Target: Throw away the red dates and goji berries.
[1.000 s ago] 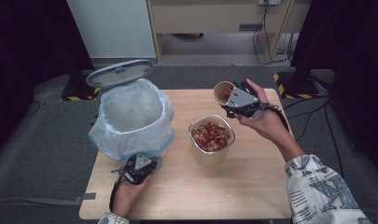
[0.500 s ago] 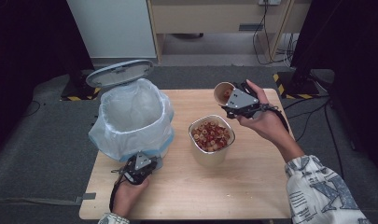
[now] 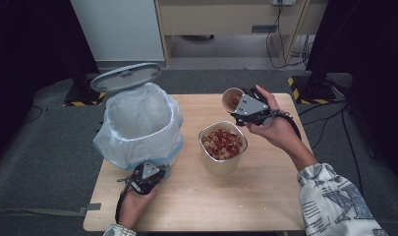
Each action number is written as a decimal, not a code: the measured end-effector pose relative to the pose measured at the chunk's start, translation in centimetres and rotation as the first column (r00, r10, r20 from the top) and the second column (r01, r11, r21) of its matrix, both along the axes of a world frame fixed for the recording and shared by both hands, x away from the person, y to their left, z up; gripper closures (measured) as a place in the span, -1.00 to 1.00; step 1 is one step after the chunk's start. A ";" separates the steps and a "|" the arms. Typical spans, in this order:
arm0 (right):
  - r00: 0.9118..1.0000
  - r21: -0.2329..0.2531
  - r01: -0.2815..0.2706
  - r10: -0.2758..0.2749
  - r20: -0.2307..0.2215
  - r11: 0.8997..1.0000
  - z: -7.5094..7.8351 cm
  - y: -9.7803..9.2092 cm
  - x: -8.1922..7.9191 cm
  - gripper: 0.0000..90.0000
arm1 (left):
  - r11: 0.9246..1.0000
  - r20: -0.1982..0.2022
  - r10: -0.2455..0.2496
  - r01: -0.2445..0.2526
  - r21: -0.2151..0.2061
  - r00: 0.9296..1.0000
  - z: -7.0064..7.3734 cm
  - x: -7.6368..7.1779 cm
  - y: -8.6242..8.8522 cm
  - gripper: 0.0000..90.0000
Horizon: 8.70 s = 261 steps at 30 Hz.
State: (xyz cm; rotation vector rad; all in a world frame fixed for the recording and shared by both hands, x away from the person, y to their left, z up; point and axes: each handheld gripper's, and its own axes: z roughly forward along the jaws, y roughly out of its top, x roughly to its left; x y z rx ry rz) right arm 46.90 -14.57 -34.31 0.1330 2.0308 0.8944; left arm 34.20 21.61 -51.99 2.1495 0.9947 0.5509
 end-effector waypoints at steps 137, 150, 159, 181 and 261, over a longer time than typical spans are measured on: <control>0.938 -0.446 0.071 0.093 0.334 0.892 3.4 1.1 -3.1 -0.35 | 1.000 0.007 0.000 0.000 0.002 1.000 0.0 0.0 0.0 0.99; 0.917 -0.518 0.095 0.128 0.377 0.850 3.5 1.4 -3.4 -0.35 | 1.000 0.004 0.003 -0.003 -0.002 1.000 0.0 0.0 -0.1 0.99; 0.904 -0.538 0.111 0.141 0.404 0.835 3.9 1.6 -3.6 -0.35 | 1.000 0.007 -0.001 0.001 0.003 1.000 0.0 0.0 0.0 0.99; 0.892 -0.547 0.120 0.152 0.426 0.828 4.1 2.0 -3.8 -0.35 | 1.000 0.007 0.000 0.000 0.005 1.000 0.0 0.0 0.0 0.99; 0.830 -0.697 0.203 0.257 0.495 0.688 2.6 2.7 -4.0 -0.35 | 1.000 0.006 0.001 -0.001 0.003 1.000 0.0 0.0 -0.1 0.99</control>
